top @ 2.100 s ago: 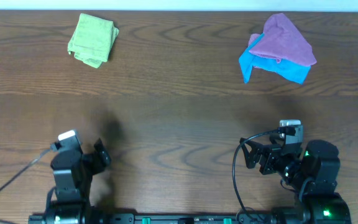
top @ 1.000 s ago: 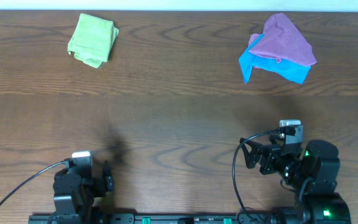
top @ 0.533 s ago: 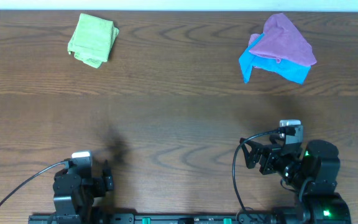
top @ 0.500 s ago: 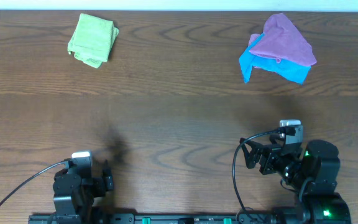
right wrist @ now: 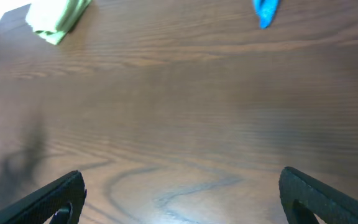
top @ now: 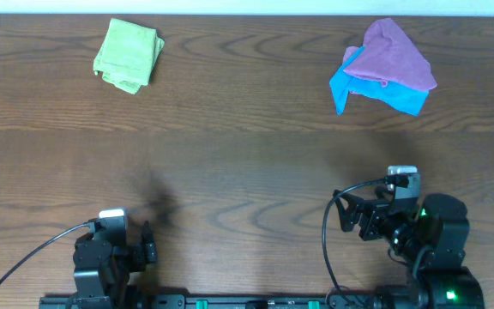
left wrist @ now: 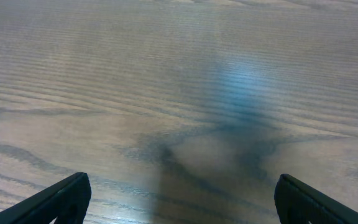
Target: Fold the cloth
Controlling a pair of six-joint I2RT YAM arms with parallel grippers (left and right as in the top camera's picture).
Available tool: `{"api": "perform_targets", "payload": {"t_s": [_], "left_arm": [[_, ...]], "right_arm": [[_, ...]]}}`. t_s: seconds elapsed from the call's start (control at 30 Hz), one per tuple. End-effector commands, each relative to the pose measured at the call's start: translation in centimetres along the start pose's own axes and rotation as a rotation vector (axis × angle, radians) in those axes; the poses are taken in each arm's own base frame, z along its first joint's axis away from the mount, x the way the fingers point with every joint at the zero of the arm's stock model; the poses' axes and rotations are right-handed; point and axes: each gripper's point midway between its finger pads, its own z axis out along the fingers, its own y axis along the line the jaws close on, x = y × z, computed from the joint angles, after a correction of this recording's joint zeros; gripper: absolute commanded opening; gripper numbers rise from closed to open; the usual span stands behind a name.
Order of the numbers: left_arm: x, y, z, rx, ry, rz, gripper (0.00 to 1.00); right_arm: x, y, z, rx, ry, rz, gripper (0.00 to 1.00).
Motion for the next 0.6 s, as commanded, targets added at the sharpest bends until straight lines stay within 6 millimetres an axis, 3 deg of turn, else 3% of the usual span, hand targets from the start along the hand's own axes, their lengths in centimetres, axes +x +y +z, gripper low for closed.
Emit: {"api": "perform_targets", "payload": {"t_s": [0.0,0.2,0.57], "left_arm": [[1.6,-0.1,0.0,0.004,0.058,0.031,0.95],[1.6,-0.1,0.0,0.004,0.058,0.031,0.95],[1.6,-0.1,0.0,0.004,0.058,0.031,0.95]], "right_arm": [[0.0,-2.5,-0.3,0.137,-0.046,-0.004,0.99],[1.6,-3.9,0.3,0.175,-0.118,-0.190,0.99],[4.3,-5.6,1.8,0.198,-0.202,-0.220,0.99]]}}
